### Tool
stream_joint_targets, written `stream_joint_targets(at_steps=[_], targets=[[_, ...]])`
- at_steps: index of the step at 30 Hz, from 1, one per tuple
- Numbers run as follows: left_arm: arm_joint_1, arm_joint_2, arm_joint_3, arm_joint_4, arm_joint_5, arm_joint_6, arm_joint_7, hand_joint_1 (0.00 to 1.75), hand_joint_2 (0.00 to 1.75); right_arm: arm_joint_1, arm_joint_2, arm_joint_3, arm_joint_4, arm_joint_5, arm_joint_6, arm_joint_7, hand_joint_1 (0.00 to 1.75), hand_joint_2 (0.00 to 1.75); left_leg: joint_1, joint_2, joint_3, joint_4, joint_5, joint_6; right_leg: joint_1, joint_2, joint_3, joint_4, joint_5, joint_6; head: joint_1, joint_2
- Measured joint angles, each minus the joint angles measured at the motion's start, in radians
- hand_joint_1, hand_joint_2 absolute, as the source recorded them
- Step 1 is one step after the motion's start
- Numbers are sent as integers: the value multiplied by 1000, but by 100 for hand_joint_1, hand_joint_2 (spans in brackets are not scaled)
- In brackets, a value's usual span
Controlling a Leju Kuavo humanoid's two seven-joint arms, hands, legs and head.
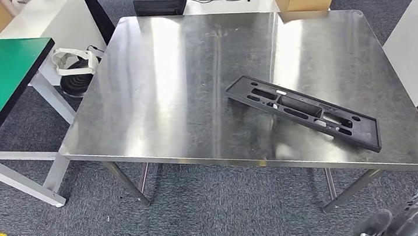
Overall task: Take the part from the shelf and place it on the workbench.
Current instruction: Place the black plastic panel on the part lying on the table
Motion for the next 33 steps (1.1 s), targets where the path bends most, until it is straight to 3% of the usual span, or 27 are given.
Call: stream_joint_targets(at_steps=[2, 3, 6, 7, 8, 9, 12, 14, 17, 18, 20, 22, 24, 25, 26, 27, 29, 30, 33], targets=[[3, -1, 3, -5, 0, -4, 0, 0, 0, 2, 1, 0, -2, -2, 0, 0, 0, 0, 6, 1, -7, 14, -10, -10, -10, -1, 2, -3, 6, -9, 0, 0], [3, -1, 5, -7, 0, -7, 0, 0, 0, 3, 2, -1, -3, -4, 0, 0, 0, 0, 9, 1, -17, 39, -30, -16, -15, -2, 3, -5, 9, -15, -2, 0], [8, -3, 17, -14, -3, -19, 0, 0, 0, 10, 6, -2, -5, -21, 0, 0, 0, 0, 26, 2, -88, 214, -133, -41, -16, -5, 1, -6, 14, -23, -8, 0], [11, -4, 23, -16, -5, -23, 0, 0, 0, 13, 6, -3, -6, -28, 0, 0, 0, 0, 32, 3, -109, 266, -154, -48, -15, -6, 0, -5, 15, -23, -8, 0], [14, -5, 28, -17, -7, -27, 0, 0, 0, 16, 6, -4, -6, -36, 0, 0, 0, 0, 37, 3, -115, 288, -157, -52, -15, -6, -2, -4, 15, -23, -8, 0], [17, -6, 33, -20, -9, -30, 0, 0, 0, 19, 6, -5, -6, -41, 0, 0, 0, 0, 42, 3, -101, 269, -141, -55, -15, -6, -2, -2, 15, -23, -8, 0], [19, -6, 47, -30, -11, -35, 0, 0, 0, 22, 6, -9, -7, -47, 0, 0, 0, 0, 46, 4, 10, 74, -57, -49, -12, -6, -1, 0, 17, -19, -7, 0], [19, -6, 52, -35, -12, -37, 0, 0, 0, 22, 8, -11, -8, -48, 0, 0, 0, 0, 40, 3, 41, 11, -39, -38, -8, -6, -4, 0, 21, -10, -8, 0], [18, -8, 59, -39, -11, -41, 0, 0, 0, 25, 10, -13, -9, -54, 0, 0, 0, 0, 34, 4, 34, -1, -20, -16, -6, -6, -15, 2, 23, 10, -8, 0], [17, -10, 62, -42, -12, -42, 0, 0, 0, 26, 10, -14, -10, -59, 0, 0, 0, 0, 34, 6, 31, -8, -10, -5, -6, -6, -27, 21, 6, 11, -7, 0], [15, -17, 69, -46, -17, -42, 0, 0, 0, 27, 6, -16, -10, -75, 0, 0, 0, 0, 33, 9, 17, -18, 7, 11, -6, -6, -68, 109, -60, 0, -4, 0], [15, -23, 75, -49, -20, -41, 0, 0, 0, 27, 1, -20, -10, -91, 0, 1, 0, 0, 30, 10, 0, -17, 18, 16, -8, -6, -110, 221, -122, -9, -2, 0], [16, -31, 80, -50, -25, -41, 0, 0, 0, 26, -6, -28, -9, -105, 0, 1, 0, 0, 27, 10, -20, -15, 31, 15, -9, -6, -123, 284, -144, -2, -2, 0], [16, -35, 82, -50, -28, -43, 0, 0, 0, 26, -10, -33, -9, -112, 0, 1, 0, 0, 26, 10, -31, -14, 38, 13, -9, -6, -107, 276, -136, 5, -2, 0], [16, -37, 84, -50, -32, -46, 0, 0, 0, 26, -12, -37, -8, -117, 0, 1, 0, 0, 26, 10, -43, -12, 46, 10, -10, -6, -72, 233, -117, 14, -1, 0], [15, -38, 86, -50, -36, -49, 0, 0, 0, 26, -14, -42, -8, -120, 0, 1, 0, 0, 26, 9, -53, -8, 54, 6, -10, -6, -22, 161, -95, 20, -1, 0], [14, -40, 90, -51, -43, -55, 0, 0, 0, 27, -16, -48, -8, -124, 0, 1, 0, 0, 22, 8, -70, 0, 67, -5, -7, -4, 63, 31, -68, 21, -2, 0], [12, -40, 92, -52, -46, -57, 0, 0, 0, 29, -17, -51, -8, -125, 0, 1, 0, 0, 21, 7, -75, 6, 73, -10, -5, -2, 79, -2, -64, 17, -3, 0], [5, -41, 97, -53, -52, -58, 0, 0, 0, 37, -19, -57, -8, -128, 0, 1, 0, 0, 25, 3, -82, 13, 81, -25, -7, -1, 63, -6, -53, -1, -4, 0]])
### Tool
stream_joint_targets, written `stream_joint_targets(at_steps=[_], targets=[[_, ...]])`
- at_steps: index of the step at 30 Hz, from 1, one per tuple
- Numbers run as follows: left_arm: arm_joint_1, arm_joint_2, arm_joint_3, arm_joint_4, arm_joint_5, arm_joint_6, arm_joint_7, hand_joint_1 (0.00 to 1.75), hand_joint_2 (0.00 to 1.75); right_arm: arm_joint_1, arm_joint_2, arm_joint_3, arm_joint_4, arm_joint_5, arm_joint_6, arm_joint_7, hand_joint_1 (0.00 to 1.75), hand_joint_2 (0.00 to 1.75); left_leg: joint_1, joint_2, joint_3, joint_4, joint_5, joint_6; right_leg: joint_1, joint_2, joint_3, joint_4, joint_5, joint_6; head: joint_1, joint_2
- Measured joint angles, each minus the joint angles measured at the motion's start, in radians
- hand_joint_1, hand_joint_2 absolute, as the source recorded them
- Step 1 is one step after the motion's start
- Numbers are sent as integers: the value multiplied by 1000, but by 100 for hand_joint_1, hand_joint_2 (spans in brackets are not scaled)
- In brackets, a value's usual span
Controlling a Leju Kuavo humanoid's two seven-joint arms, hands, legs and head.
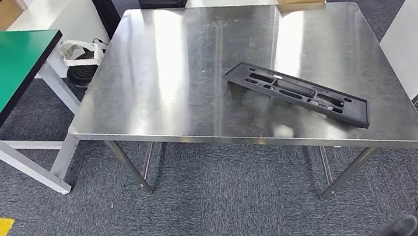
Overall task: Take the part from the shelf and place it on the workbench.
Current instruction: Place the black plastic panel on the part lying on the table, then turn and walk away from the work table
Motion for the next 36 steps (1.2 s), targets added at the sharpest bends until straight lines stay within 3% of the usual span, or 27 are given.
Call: stream_joint_targets(at_steps=[1, 3, 5, 6, 7, 8, 9, 11, 13, 15, 16, 18, 20, 21, 22, 23, 24, 25, 26, 28, 30, 31, 33, 35, 36], targets=[[-1, 0, 1, 0, -1, 0, 0, 0, 0, 2, 0, -1, 0, -2, 0, 0, 0, 0, 4, 0, -6, 12, -20, -6, -3, -2, -6, 1, 8, -11, -1, 0], [-2, -1, 4, 0, -3, 1, 0, 0, 0, 6, -1, -2, 1, -7, 0, 0, 0, 0, 11, 1, -29, 94, -114, -17, -7, -6, -23, 0, 28, -30, -2, 0], [-4, -2, 4, 0, -3, 1, 0, 0, 0, 9, -1, -4, 2, -13, 0, 0, 0, 0, 15, 1, -53, 224, -208, -27, -2, -7, -46, 2, 49, -36, -3, 0], [-5, -3, 4, 0, -4, 1, 0, 0, 0, 10, -1, -5, 3, -15, 0, 0, 0, 0, 16, 1, -53, 269, -223, -29, 1, -7, -57, 4, 59, -36, -3, 0], [-6, -3, 4, 0, -4, 0, 0, 0, 0, 11, -2, -6, 5, -16, 0, 0, 0, 0, 16, 1, -39, 284, -216, -29, 3, -7, -69, 7, 68, -34, -4, 0], [-8, -4, 4, 0, -5, 0, 0, 0, 0, 12, -2, -8, 6, -17, 0, 0, 0, 0, 16, 1, -4, 259, -193, -25, 6, -6, -81, 11, 77, -32, -4, 0], [-11, -4, 4, 0, -6, 0, 0, 0, 0, 12, -2, -9, 8, -18, 0, 0, 0, 0, 15, 1, 47, 200, -169, -17, 8, -6, -92, 15, 84, -29, -4, 0], [-17, -1, 4, -2, -8, 0, 0, 0, 0, 11, -2, -10, 11, -20, 2, 0, 0, 0, 9, 0, 151, 55, -160, 3, 10, -6, -107, 18, 99, -21, -3, 0], [-21, 2, 4, -3, -10, 1, 0, 0, 0, 9, -3, -11, 17, -20, 5, 0, 0, 0, -1, 0, 187, -11, -170, 18, 5, -9, -112, 16, 114, -6, -5, 0], [-22, 3, 4, -4, -13, 1, 0, 0, 0, 7, -3, -13, 24, -19, 7, 0, 0, 0, -7, 2, 177, -29, -145, 34, 3, -10, -115, 11, 128, 9, -10, 0], [-24, 2, 5, -5, -16, 0, 0, 0, 0, 7, -3, -15, 27, -18, 8, 0, 0, 0, -6, 4, 171, -44, -128, 44, 4, -9, -122, 16, 119, 9, -10, 0], [-28, -4, 4, -5, -24, -1, 0, 0, 0, 7, -4, -23, 34, -19, 10, 0, 0, 0, -1, 9, 151, -69, -90, 54, 6, -7, -152, 75, 53, -2, -6, 0], [-30, -11, 4, -5, -31, -1, 0, 0, 0, 9, -4, -33, 40, -22, 13, 0, 0, 0, -2, 12, 118, -70, -62, 51, 1, -6, -190, 197, -35, -7, -2, 0], [-31, -15, 3, -5, -35, -1, 0, 0, 0, 10, -4, -37, 43, -22, 16, 0, 0, 0, -2, 13, 100, -70, -49, 47, -3, -6, -200, 256, -54, -1, 0, 0], [-31, -18, 3, -5, -39, -1, 0, 0, 0, 11, -4, -41, 46, -21, 20, 0, 0, 0, 0, 15, 83, -68, -36, 42, -7, -6, -198, 294, -51, 12, 0, 0], [-32, -20, 3, -5, -44, -1, 0, 0, 0, 12, -4, -46, 48, -18, 25, 0, 0, 0, 2, 17, 65, -65, -23, 36, -12, -6, -181, 299, -30, 29, 1, 0], [-34, -23, 2, -5, -49, -1, 0, 0, 0, 13, -3, -50, 50, -15, 31, 0, 0, 0, 6, 18, 47, -58, -11, 28, -18, -6, -144, 267, -3, 45, 1, 0], [-35, -23, 2, -5, -54, -1, 0, 0, 0, 13, -2, -54, 51, -11, 39, 0, 0, 0, 8, 18, 29, -47, -2, 20, -24, -6, -93, 204, 11, 56, 1, 0], [-37, -24, 1, -5, -59, -1, 1, 0, 0, 12, 0, -60, 51, -9, 47, 0, 0, 0, 9, 18, 9, -31, 5, 12, -24, -5, -35, 126, 7, 60, 3, 0], [-40, -24, 0, -6, -67, -2, 1, 0, 0, 13, 7, -69, 52, -5, 60, 0, 0, 0, 7, 17, -16, -8, 16, -1, -20, -4, 26, 22, -26, 46, 3, 0], [-41, -23, -2, -6, -72, -2, 1, 0, 0, 17, 14, -78, 53, -3, 68, 0, 0, 0, 13, 17, -24, -3, 29, -11, -15, -6, 19, 12, -32, 20, 1, 0], [-40, -23, -2, -6, -74, -1, 1, 0, 0, 20, 17, -81, 53, -2, 71, 0, 0, 0, 19, 16, -27, 1, 21, -16, -15, -7, 13, 15, -26, 7, 0, 0], [-39, -24, -4, -6, -78, -1, 1, 0, 0, 24, 22, -87, 53, 0, 76, 0, 0, 0, 26, 15, -41, 55, -57, -25, -14, -10, -4, 17, -5, -17, -1, 0], [-40, -24, -5, -6, -82, 1, 2, 0, 0, 27, 26, -90, 53, 4, 78, 1, 0, 0, 27, 14, -62, 173, -168, -30, -5, -12, -27, 19, 16, -29, -1, 0], [-40, -24, -5, -4, -86, 6, 2, 0, 0, 31, 28, -92, 53, 12, 80, 6, 0, 0, 26, 13, -66, 233, -196, -30, 1, -12, -39, 22, 26, -30, -2, 0]])
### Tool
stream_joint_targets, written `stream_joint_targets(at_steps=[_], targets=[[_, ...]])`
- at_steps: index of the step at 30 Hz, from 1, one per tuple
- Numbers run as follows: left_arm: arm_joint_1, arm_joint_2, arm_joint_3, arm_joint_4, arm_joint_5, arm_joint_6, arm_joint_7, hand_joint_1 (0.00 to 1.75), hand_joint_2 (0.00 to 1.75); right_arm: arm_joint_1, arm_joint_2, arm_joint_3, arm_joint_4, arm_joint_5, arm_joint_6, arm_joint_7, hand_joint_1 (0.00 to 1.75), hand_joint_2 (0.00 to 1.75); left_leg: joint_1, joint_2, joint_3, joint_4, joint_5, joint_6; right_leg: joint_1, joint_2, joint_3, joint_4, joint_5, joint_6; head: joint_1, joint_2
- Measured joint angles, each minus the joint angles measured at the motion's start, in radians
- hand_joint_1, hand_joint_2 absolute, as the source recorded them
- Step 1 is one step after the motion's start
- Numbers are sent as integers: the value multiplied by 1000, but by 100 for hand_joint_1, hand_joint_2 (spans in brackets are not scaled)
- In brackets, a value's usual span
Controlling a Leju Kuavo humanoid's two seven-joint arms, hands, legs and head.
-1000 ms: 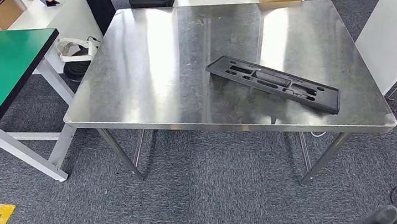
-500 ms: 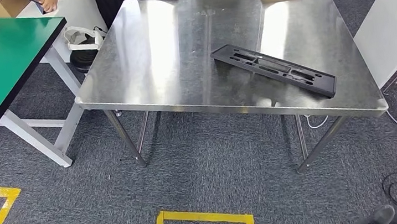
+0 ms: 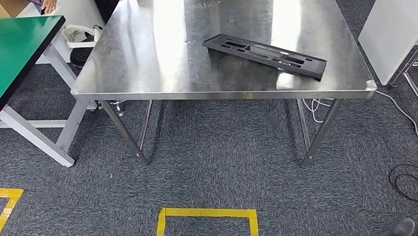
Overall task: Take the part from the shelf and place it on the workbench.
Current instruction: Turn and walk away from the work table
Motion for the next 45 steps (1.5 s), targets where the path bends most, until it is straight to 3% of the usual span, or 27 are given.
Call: stream_joint_targets(at_steps=[1, 2, 5, 8, 11, 12, 13, 15, 16, 17, 19, 20, 21, 22, 24, 26, 28, 30, 31, 32, 33, 35, 37, 39, 42, 45], targets=[[1, 0, 0, 3, -6, 6, 0, 0, 0, 6, 2, -3, 0, 12, 4, 7, 0, 0, -1, 0, 6, 40, -4, 3, 6, 0, -13, 4, 10, -1, 0, 0], [3, -1, 0, 8, -14, 13, 1, 0, 0, 15, 5, -7, 0, 26, 10, 14, 0, 0, -2, -1, 27, 47, 12, 10, 12, 0, -26, 9, 18, -1, 0, 0], [8, -2, 0, 15, -26, 19, 1, 0, 0, 30, 11, -15, 0, 47, 20, 21, 0, 0, -7, -2, 89, -1, 60, 29, 22, 1, -46, 16, 29, -1, 0, 0], [8, -2, 0, 16, -27, 19, 1, 0, 0, 31, 11, -16, 0, 47, 20, 21, 0, 0, -8, -2, 96, -10, 62, 31, 23, 1, -48, 17, 30, -1, 0, 0], [13, 0, 0, 17, -31, 19, 1, 0, 0, 41, 20, -24, 1, 48, 31, 16, 0, 0, -23, 1, 189, -158, 32, 68, 21, 0, -59, 15, 45, 4, 5, 0], [16, 5, 1, 17, -34, 19, 0, 0, 0, 44, 25, -29, 2, 48, 41, 14, 0, 0, -32, 3, 221, -223, 31, 84, 18, -2, -61, 7, 56, 13, 5, 0], [20, 8, 2, 18, -38, 18, 0, 0, 0, 45, 29, -34, 4, 48, 51, 12, 0, 0, -35, 5, 229, -262, 49, 92, 14, -2, -71, 19, 49, 20, 6, 0], [28, 5, 3, 20, -41, 10, 0, 0, 0, 44, 34, -50, 12, 45, 66, 9, 0, 0, -35, 6, 212, -314, 107, 94, 2, 2, -126, 148, -21, 35, 6, 0], [33, 0, 3, 20, -41, 6, 0, 0, 0, 42, 34, -58, 17, 42, 69, 6, 0, 0, -29, 6, 197, -321, 127, 87, -7, 6, -148, 214, -62, 42, 8, 0], [37, -6, 3, 20, -41, 3, 0, 0, 0, 41, 34, -63, 20, 38, 70, 4, 0, 0, -24, 6, 179, -316, 137, 74, -17, 6, -146, 244, -80, 55, 9, 0], [40, -12, 3, 20, -41, 1, 0, 0, 0, 38, 35, -67, 24, 33, 71, 0, 0, 0, -12, 5, 155, -289, 141, 55, -34, 5, -63, 129, -51, 89, 10, 0], [41, -13, 3, 19, -41, 0, 0, 0, 0, 36, 35, -68, 26, 32, 71, 0, 0, 0, -9, 4, 141, -268, 138, 43, -37, 8, -29, 71, -38, 99, 12, 0], [41, -14, 3, 17, -41, 0, 0, 0, 0, 34, 35, -69, 28, 30, 71, -1, 0, 0, -7, 3, 128, -245, 133, 32, -39, 10, -8, 32, -31, 99, 13, 0], [41, -13, 3, 15, -41, 0, 0, 0, 0, 32, 36, -70, 30, 30, 72, -2, 0, 0, -6, 3, 119, -226, 129, 23, -37, 13, -3, 19, -31, 91, 13, 0], [42, -13, 3, 12, -40, 0, -1, 0, 0, 31, 38, -72, 32, 30, 72, -4, 0, 0, -2, 1, 110, -211, 126, 14, -33, 15, -14, 34, -31, 64, 9, 0], [44, -12, 3, 12, -39, 0, -1, 0, 0, 31, 40, -73, 33, 29, 73, -5, 0, 0, 6, 0, 104, -194, 111, 9, -31, 14, -18, 37, -25, 47, 5, 0], [44, -13, 3, 10, -38, 0, -1, 0, 0, 31, 41, -75, 34, 26, 74, -6, 0, 0, 9, 0, 71, -111, 49, 3, -27, 12, -21, 37, -17, 34, 4, 0], [44, -12, 3, 6, -32, 0, -1, 0, 0, 30, 42, -76, 34, 20, 74, -6, 0, 0, 9, -1, 19, 22, -26, 2, -19, 11, -27, 38, -9, 26, 3, 0], [44, -12, 3, 4, -27, 0, -1, 0, 0, 30, 42, -76, 34, 16, 74, -6, 0, 0, 8, -1, 4, 69, -43, 6, -14, 11, -31, 39, -7, 23, 3, 0], [45, -12, 3, 2, -23, 0, -1, 0, 0, 30, 42, -77, 35, 13, 74, -6, 0, 0, 5, -1, 5, 80, -40, 13, -8, 12, -32, 39, -5, 22, 3, 0], [45, -13, 3, -1, -20, 0, -1, 0, 0, 29, 42, -77, 35, 11, 73, -6, 0, 0, 0, -2, 25, 52, -20, 25, -2, 12, -32, 39, -4, 22, 3, 0], [45, -11, 3, -10, -17, 0, -1, 0, 0, 25, 42, -78, 36, 11, 72, -6, 0, 0, -16, -5, 100, -79, 37, 63, 5, 12, -29, 38, -3, 22, 4, 0], [43, -8, 3, -21, -15, -1, -1, 0, 0, 17, 44, -78, 37, 12, 71, -6, 0, 0, -32, -4, 145, -166, 64, 93, 4, 12, -30, 36, 0, 25, 10, 0], [42, -5, 3, -29, -10, -5, -2, 0, 0, 9, 45, -79, 40, 14, 70, -6, 0, 0, -45, 0, 148, -184, 69, 101, -3, 10, -33, 30, 6, 33, 11, 0], [37, -2, 4, -35, -8, -16, -3, 0, 0, 5, 46, -81, 41, 13, 68, -5, 0, 0, -46, 5, 175, -256, 105, 117, 4, 7, -43, 39, -2, 42, 8, 0], [27, -7, 4, -27, -15, -20, -2, 0, 0, 7, 43, -87, 41, 10, 68, 1, 0, 0, -41, 8, 177, -286, 127, 116, 0, 8, -124, 198, -77, 38, 10, 0]])
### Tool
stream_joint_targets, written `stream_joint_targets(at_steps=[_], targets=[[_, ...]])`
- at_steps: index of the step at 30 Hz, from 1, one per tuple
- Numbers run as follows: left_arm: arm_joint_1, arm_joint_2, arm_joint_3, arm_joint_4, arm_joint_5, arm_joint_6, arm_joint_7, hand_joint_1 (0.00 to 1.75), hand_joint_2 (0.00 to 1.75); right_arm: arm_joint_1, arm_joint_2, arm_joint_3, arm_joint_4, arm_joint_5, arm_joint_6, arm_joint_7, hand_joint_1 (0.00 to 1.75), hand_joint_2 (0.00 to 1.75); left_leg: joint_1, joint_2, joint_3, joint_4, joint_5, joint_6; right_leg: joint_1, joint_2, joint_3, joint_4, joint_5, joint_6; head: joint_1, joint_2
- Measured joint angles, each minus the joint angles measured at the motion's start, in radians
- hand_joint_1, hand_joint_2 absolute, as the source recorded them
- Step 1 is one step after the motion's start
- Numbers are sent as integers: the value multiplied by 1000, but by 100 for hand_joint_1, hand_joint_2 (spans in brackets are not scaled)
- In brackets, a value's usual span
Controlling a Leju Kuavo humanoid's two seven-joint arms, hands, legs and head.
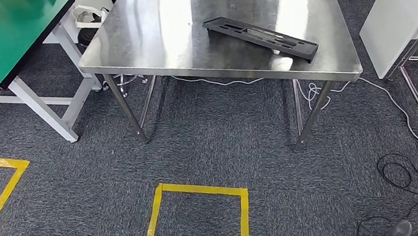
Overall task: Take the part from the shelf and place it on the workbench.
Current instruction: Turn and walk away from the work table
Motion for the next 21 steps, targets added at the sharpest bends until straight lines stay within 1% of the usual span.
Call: stream_joint_targets(at_steps=[1, 2, 3, 4, 5, 6, 7, 8, 9, 10, 11, 12, 13, 15, 16, 17, 18, 19, 20, 21], targets=[[-2, -1, 0, 4, -2, 0, 0, 0, 0, 2, -1, -2, 0, -1, 0, 1, 0, 0, 0, 0, -4, 0, 1, -4, -4, 0, -27, 52, -17, 6, 0, 0], [-2, -2, 0, 9, -3, 0, 1, 0, 0, 4, -1, -5, 0, -1, 0, 2, 0, 0, 1, 0, -7, 1, 3, -10, -9, 0, -38, 73, -19, 15, 0, 0], [-3, -3, 0, 13, -3, 0, 1, 0, 0, 5, -1, -6, 0, -1, 1, 2, 0, 0, 3, 0, -9, 3, 3, -16, -14, -1, -28, 54, -5, 29, 0, 0], [-4, -4, 0, 18, -4, 0, 1, 0, 0, 6, -1, -8, 0, 0, 1, 2, 0, 0, 7, 0, -11, 9, 1, -24, -21, -2, 3, -6, 23, 44, 0, 0], [-5, -4, 0, 22, -4, -2, 1, 0, 0, 6, -1, -10, 0, 0, 2, 2, 0, 0, 9, 1, -16, 20, -3, -35, -26, -4, 40, -75, 48, 54, 1, 0], [-7, -3, 0, 26, -2, -7, 2, 0, 0, 6, -1, -12, 0, 2, 2, 4, 0, 0, 10, 0, -23, 36, -10, -47, -28, -4, 69, -134, 68, 56, 2, 0], [-8, -1, 0, 31, 0, -15, 2, 0, 0, 6, -1, -14, 0, 3, 4, 7, 0, 0, 10, 0, -29, 50, -18, -57, -28, -3, 85, -170, 78, 50, 1, 0], [-10, 1, 0, 35, 3, -24, 2, 0, 0, 7, -1, -17, 0, 6, 5, 9, 0, 0, 9, 0, -34, 60, -23, -65, -25, -2, 87, -178, 78, 38, 2, 0], [-11, 2, 0, 40, 6, -31, 1, 0, 0, 8, 0, -19, -1, 8, 7, 11, 0, 0, 9, -1, -36, 64, -26, -71, -23, 0, 84, -176, 80, 26, 1, 0], [-11, 4, 1, 46, 8, -37, 1, 0, 0, 8, 0, -21, -1, 9, 9, 11, 0, 0, 12, -1, -37, 66, -26, -74, -24, 1, 85, -175, 82, 16, 0, 0], [-12, 5, 1, 51, 8, -39, 1, 0, 0, 9, 1, -23, -1, 11, 11, 12, 0, 0, 16, -2, -40, 74, -32, -78, -26, 1, 86, -175, 86, 9, 1, 0], [-12, 7, 2, 56, 9, -40, 1, 0, 0, 9, 1, -25, -1, 12, 12, 12, 0, 0, 19, -4, -49, 96, -49, -83, -29, 1, 88, -176, 89, 3, 0, 0], [-13, 8, 4, 61, 9, -41, 1, 0, 0, 10, 1, -26, -1, 14, 13, 12, 0, 0, 22, -5, -66, 137, -77, -89, -31, 2, 88, -177, 93, -3, 0, 0], [-14, 10, 5, 70, 8, -42, 1, 0, 0, 10, 1, -28, -1, 16, 14, 14, 0, 0, 26, -8, -121, 264, -151, -99, -29, 2, 84, -176, 96, -7, -2, 0], [-14, 11, 6, 76, 5, -42, 1, 0, 0, 11, 1, -29, -1, 17, 15, 16, 0, 0, 28, -8, -145, 322, -174, -102, -28, 2, 82, -176, 96, -8, -2, 0], [-14, 12, 6, 83, 1, -42, 2, 0, 0, 12, 1, -30, -1, 18, 15, 19, 0, 0, 31, -8, -155, 351, -179, -103, -27, 2, 81, -175, 97, -8, -2, 0], [-14, 12, 6, 90, -3, -44, 2, 0, 0, 13, 1, -31, -1, 19, 15, 21, 0, 0, 33, -8, -148, 342, -165, -101, -26, 2, 81, -175, 97, -8, -2, 0], [-14, 14, 6, 97, -8, -47, 2, 0, 0, 15, 1, -32, -1, 20, 15, 23, 0, 0, 34, -8, -120, 292, -135, -99, -26, 3, 83, -175, 97, -8, -2, 0], [-15, 16, 6, 102, -11, -49, 2, 0, 0, 16, 1, -34, -1, 21, 15, 25, 0, 0, 35, -10, -82, 219, -100, -95, -26, 4, 84, -176, 97, -8, -2, 0], [-16, 19, 6, 108, -14, -51, 2, 0, 0, 16, 2, -36, -1, 22, 16, 26, 0, 0, 33, -12, -46, 152, -76, -93, -24, 5, 85, -176, 97, -6, -1, 0]])
